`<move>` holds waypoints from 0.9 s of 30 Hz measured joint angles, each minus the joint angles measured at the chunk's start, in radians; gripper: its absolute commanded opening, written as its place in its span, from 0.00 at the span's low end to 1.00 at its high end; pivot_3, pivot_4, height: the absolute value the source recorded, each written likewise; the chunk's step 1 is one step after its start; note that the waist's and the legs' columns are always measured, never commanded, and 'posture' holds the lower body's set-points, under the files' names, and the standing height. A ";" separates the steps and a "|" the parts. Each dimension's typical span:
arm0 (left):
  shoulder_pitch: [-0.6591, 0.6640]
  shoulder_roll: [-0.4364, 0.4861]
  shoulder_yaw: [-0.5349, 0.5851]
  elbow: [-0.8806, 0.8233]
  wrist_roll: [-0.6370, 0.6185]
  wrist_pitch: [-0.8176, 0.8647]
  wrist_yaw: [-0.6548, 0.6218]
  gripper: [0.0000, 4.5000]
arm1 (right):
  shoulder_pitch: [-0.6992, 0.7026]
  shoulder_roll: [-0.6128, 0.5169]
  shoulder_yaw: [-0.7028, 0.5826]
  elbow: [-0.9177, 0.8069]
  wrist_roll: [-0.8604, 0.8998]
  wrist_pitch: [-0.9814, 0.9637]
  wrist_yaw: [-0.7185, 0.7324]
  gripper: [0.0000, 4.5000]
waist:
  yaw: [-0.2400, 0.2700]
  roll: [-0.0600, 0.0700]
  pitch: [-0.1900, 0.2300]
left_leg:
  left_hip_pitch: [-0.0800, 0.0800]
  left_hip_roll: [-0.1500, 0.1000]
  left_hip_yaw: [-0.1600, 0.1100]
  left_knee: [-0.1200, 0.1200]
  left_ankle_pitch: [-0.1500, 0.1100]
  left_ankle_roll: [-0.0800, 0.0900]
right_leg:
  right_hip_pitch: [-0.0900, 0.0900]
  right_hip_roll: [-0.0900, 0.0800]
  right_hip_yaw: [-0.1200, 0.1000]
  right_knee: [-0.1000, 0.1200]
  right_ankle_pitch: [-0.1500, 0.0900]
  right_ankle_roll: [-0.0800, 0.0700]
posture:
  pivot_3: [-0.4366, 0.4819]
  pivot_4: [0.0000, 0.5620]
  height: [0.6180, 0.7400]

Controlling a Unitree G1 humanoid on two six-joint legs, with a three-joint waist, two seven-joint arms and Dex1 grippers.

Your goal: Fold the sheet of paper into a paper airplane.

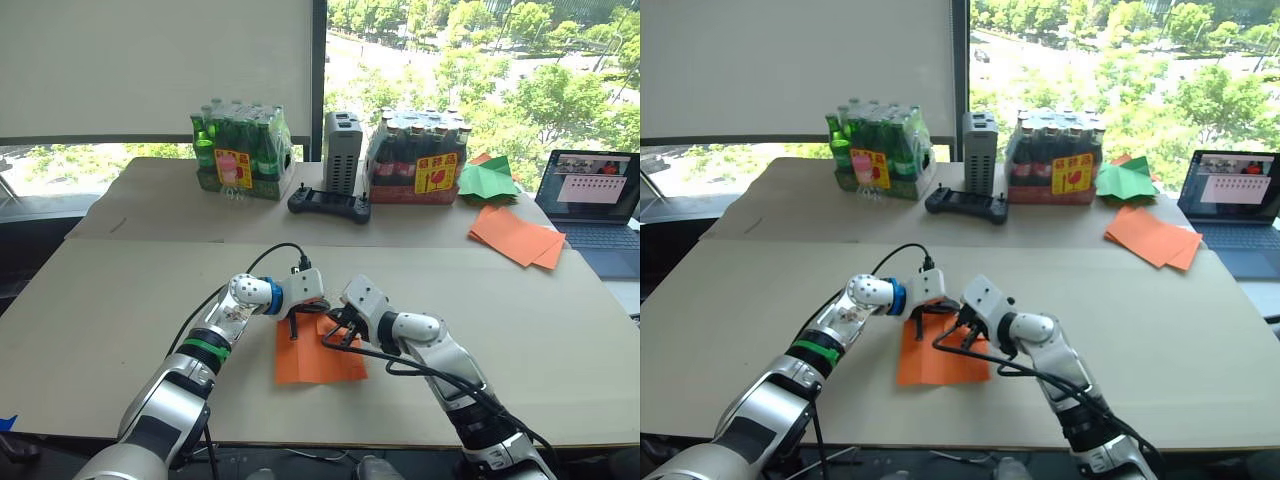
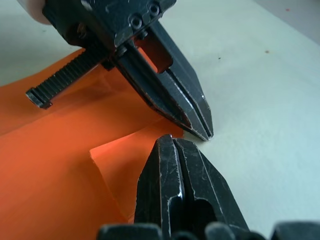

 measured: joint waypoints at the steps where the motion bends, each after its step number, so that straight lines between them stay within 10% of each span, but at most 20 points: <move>1: 0.001 0.000 0.000 -0.002 0.001 0.000 0.001 0.00 | -0.002 0.000 0.003 0.012 0.000 -0.008 -0.003 0.01 | 0.000 0.000 0.000 | 0.000 0.000 0.000 0.000 0.000 0.000 | 0.000 0.000 0.000 0.000 0.000 0.000 | 0.48 0.27 0.94; 27: 0.009 0.004 -0.010 -0.016 0.024 -0.022 0.028 0.00 | 0.018 -0.027 0.024 -0.046 0.013 0.079 -0.031 0.01 | 0.000 0.000 0.000 | 0.008 0.000 0.000 -0.002 -0.001 0.002 | 0.009 0.000 0.000 -0.003 -0.005 0.008 | 0.48 0.27 0.94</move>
